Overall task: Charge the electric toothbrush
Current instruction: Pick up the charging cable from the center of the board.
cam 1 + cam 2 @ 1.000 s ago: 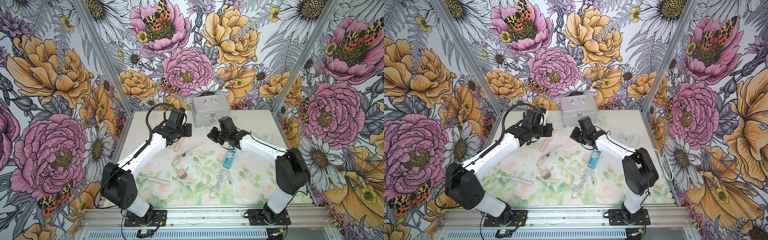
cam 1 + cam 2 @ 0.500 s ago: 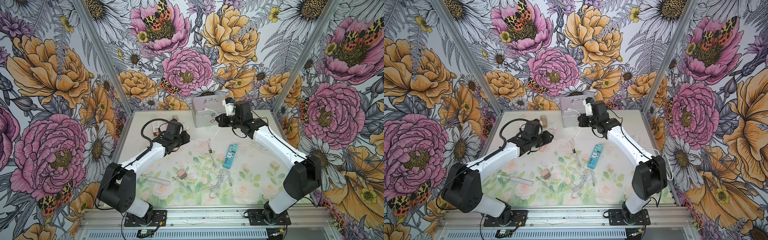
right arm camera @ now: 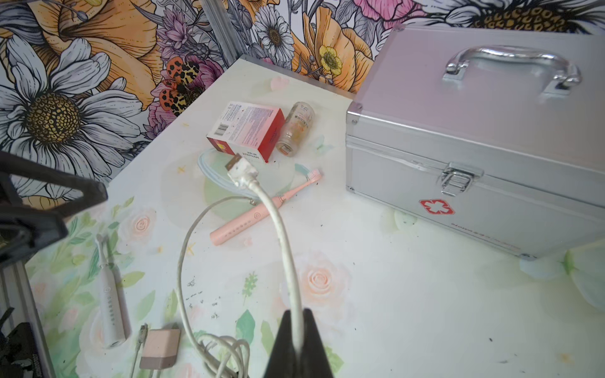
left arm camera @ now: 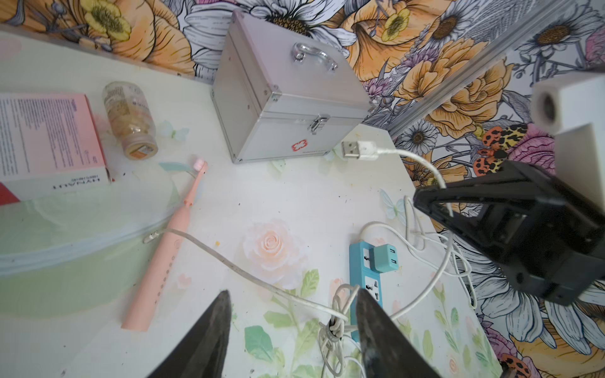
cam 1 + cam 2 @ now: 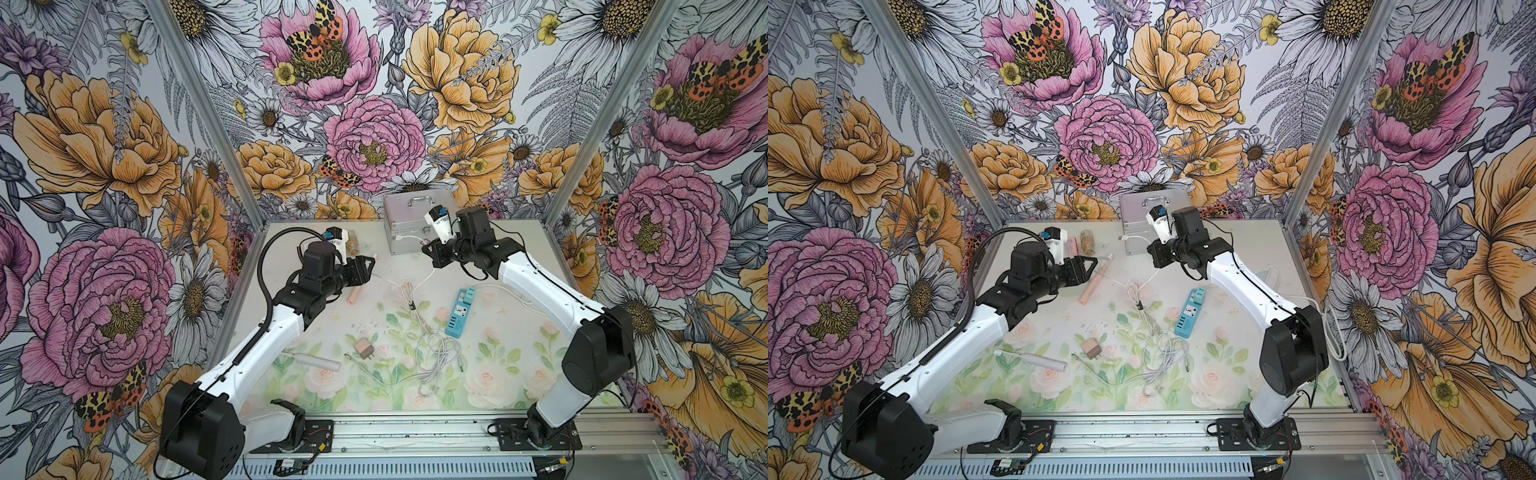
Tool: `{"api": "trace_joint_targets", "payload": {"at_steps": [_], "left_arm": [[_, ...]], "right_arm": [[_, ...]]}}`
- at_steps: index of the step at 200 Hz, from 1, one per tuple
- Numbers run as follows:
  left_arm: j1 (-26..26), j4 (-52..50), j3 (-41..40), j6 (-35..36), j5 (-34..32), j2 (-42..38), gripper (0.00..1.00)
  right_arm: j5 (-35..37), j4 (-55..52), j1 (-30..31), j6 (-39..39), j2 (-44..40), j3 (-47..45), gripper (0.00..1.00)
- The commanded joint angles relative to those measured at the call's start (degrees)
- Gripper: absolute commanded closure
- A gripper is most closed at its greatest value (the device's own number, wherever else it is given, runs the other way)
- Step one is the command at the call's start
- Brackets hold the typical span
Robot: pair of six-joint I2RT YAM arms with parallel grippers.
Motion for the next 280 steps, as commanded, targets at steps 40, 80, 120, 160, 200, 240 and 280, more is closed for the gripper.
{"api": "trace_joint_targets", "payload": {"at_steps": [40, 80, 120, 160, 200, 240, 280], "left_arm": [[2.2, -1.9, 5.8, 17.7, 15.4, -0.4, 0.37], [-0.5, -2.8, 6.5, 24.0, 15.9, -1.1, 0.37], [-3.6, -3.4, 6.7, 28.7, 12.4, -1.0, 0.38], [-4.6, -3.7, 8.4, 31.1, 12.2, 1.1, 0.40], [-6.9, -3.8, 8.1, 32.1, 4.3, 0.9, 0.43], [-13.8, -0.1, 5.8, 38.1, -16.5, -0.1, 0.42], [-12.2, 8.4, -1.2, 39.9, -21.0, -3.9, 0.40]], "right_arm": [[-5.3, -1.3, -0.3, -25.2, -9.3, -5.8, 1.00], [-4.0, -1.2, 0.6, -32.0, -11.0, -6.1, 1.00], [-4.9, -1.3, 0.7, -34.5, -12.6, -6.7, 1.00], [-6.2, -1.3, 0.8, -35.8, -14.6, -7.2, 1.00], [-5.4, -2.0, 0.8, -31.3, -14.3, -5.5, 1.00], [-8.5, -5.0, 0.8, -15.6, -10.1, 0.0, 1.00], [-11.0, -6.7, 0.7, 0.3, -7.3, 4.0, 1.00]]}}
